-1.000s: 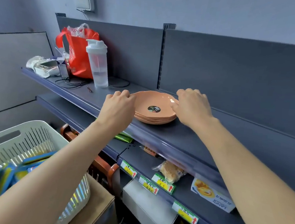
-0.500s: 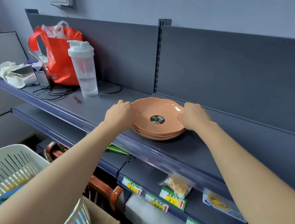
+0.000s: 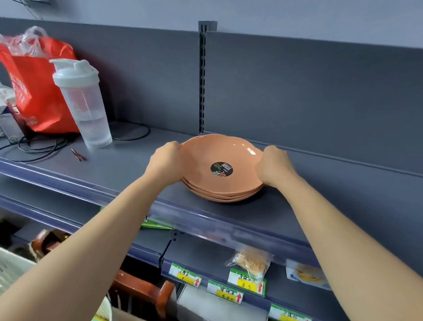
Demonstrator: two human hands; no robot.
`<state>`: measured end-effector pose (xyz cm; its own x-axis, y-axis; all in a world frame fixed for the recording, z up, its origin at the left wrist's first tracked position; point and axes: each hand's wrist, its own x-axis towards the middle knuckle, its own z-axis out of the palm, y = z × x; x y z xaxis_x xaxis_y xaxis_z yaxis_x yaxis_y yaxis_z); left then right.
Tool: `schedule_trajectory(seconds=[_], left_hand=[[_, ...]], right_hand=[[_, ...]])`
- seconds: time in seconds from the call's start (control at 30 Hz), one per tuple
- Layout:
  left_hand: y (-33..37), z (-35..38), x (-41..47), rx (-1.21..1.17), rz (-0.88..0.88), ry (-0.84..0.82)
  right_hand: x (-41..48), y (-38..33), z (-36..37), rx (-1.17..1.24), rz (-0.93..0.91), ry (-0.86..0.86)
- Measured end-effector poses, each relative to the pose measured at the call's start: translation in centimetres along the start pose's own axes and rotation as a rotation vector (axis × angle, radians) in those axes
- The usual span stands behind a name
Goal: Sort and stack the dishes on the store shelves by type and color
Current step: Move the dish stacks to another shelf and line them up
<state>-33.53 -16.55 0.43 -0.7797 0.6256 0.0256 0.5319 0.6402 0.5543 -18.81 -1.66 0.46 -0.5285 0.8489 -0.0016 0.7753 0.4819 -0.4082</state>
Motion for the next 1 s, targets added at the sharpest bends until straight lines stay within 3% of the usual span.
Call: schedule_trajectory(seconds=[0.37, 0.5, 0.73, 1.0], left_hand=[[9.3, 4.0, -2.4, -0.105, 0.375, 0.006], [14.4, 6.9, -6.2, -0.152, 0.476, -0.066], [24.7, 12.7, -18.3, -0.237, 0.669, -0.256], [35.5, 19.7, -37.9, -0.227, 1.052, -0.459]], right_hand=[[-5.7, 8.3, -5.7, 0.124, 0.283, 0.3], [-10.2, 13.9, -8.5, 0.177, 0.444, 0.391], [-22.8, 25.8, -14.7, 0.171, 0.637, 0.526], [-42.2, 39.2, -20.4, 0.162, 0.906, 0.755]])
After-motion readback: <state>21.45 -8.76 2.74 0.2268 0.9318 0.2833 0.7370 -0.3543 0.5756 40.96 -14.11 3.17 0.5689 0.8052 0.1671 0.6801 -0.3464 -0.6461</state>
